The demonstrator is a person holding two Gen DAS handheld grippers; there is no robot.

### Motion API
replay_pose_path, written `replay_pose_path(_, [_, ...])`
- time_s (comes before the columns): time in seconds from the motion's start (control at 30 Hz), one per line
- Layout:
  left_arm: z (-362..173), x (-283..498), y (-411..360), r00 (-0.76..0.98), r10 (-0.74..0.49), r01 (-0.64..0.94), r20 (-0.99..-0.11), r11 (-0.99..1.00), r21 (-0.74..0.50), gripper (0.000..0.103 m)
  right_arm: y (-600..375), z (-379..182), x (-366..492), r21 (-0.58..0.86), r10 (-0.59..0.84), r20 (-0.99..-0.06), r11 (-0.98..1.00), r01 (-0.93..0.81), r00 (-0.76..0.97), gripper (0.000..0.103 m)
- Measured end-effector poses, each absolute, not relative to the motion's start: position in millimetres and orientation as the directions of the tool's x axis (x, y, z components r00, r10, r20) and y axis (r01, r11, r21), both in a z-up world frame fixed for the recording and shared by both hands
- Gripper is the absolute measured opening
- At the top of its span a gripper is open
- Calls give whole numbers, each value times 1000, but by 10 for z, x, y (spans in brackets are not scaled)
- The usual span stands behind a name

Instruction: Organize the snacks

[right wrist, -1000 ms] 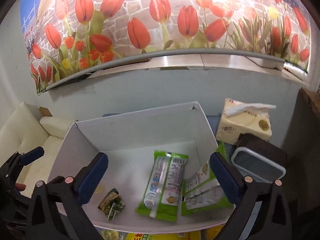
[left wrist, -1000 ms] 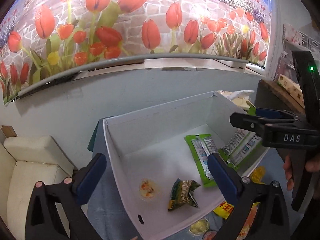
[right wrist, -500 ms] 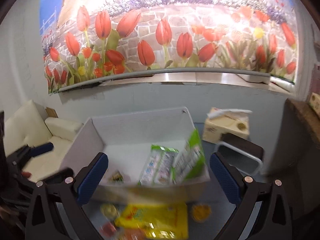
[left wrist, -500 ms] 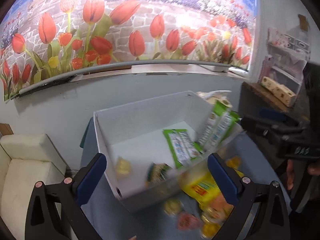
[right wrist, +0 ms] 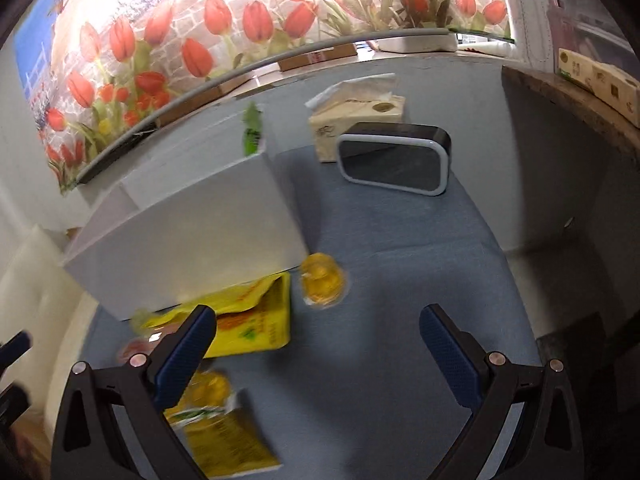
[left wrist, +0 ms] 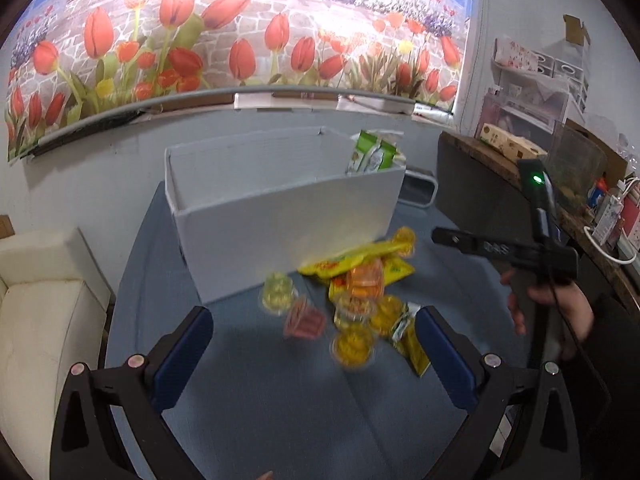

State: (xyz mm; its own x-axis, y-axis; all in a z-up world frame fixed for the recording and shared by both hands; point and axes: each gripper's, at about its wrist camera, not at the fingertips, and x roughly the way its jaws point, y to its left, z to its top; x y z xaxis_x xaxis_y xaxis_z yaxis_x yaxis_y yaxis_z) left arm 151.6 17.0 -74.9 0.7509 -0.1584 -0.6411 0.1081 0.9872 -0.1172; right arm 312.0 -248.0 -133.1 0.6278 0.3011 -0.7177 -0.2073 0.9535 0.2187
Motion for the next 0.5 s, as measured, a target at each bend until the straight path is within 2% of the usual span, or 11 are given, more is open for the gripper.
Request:
replay_pose_path(0.13, [-812,1430,211,741,-158,99,-653,987,-127,103,-2353,-1521,3375,163,269,-754,960,-226,600,75])
replay_pose_path(0.2, [-821,1422,228,738,-160,99,-655,987,-130,103,-2312,-1586,3479,159,268,-764,960,-231,587,74])
replay_pose_path(0.23, [-830,1416,232,737,-158,98,-657,987,-127,103,-2290,-1609,3522,159,274,-763,958,-241,585,69])
replay_pose_path(0.37, [-875,1450,264,728,-153,88,-668,988,-130,103,-2224,-1740,3660,167,279,-788,955,-246,549,34])
replay_pose_path(0.5, [-923,1484,252,720,-157,89,-676,987,-134,103,-2223,-1745,3672,178,296,-779,950,-258,553,33])
